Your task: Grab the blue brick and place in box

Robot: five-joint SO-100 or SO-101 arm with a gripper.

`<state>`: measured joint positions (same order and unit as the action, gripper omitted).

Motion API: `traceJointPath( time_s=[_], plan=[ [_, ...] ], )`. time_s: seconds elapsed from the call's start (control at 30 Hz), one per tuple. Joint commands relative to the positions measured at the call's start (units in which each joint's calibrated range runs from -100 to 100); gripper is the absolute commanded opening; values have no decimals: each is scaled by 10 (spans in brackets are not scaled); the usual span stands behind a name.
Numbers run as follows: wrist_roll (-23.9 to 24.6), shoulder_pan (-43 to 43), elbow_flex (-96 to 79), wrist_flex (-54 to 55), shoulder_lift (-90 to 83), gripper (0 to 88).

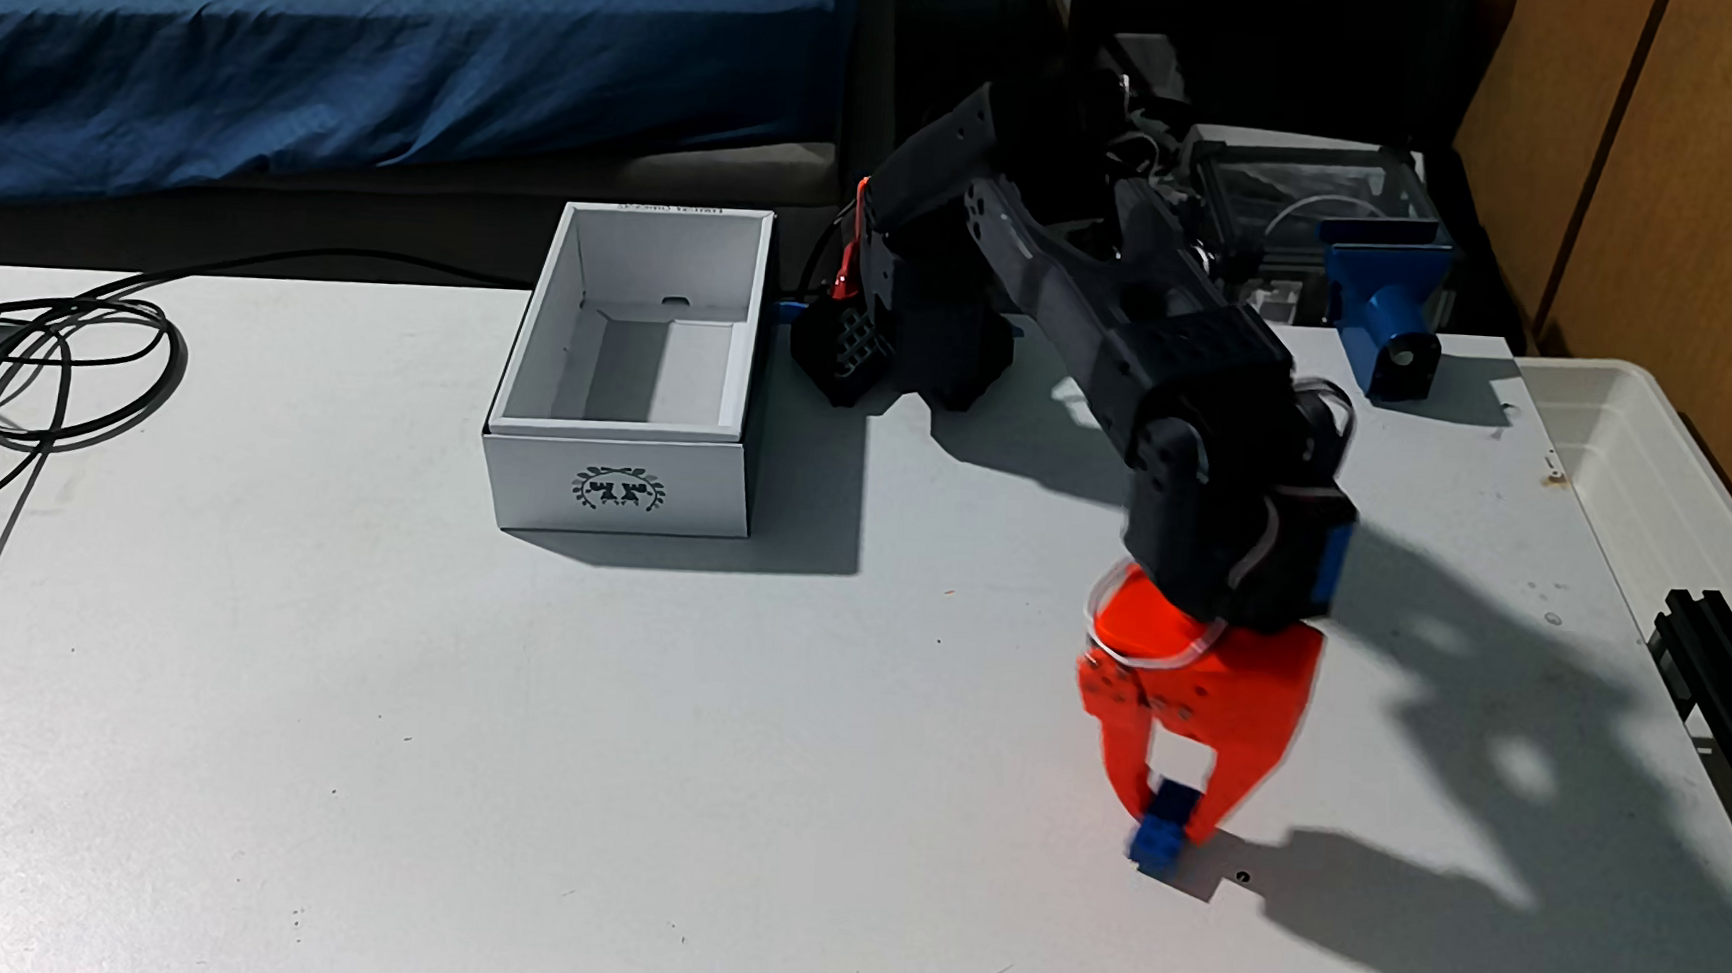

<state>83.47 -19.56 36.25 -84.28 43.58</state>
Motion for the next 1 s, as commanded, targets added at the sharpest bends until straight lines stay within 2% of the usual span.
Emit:
traceJointPath(
  time_s=[0.0, 0.2, 0.67, 0.97],
  plan=[
    [-8, 31, 26, -62, -92, 7],
    [-57, 93, 15, -154, -202, 7],
    [-241, 318, -281, -153, -506, 7],
    [-359, 443, -449, -151, -601, 8]
  ],
)
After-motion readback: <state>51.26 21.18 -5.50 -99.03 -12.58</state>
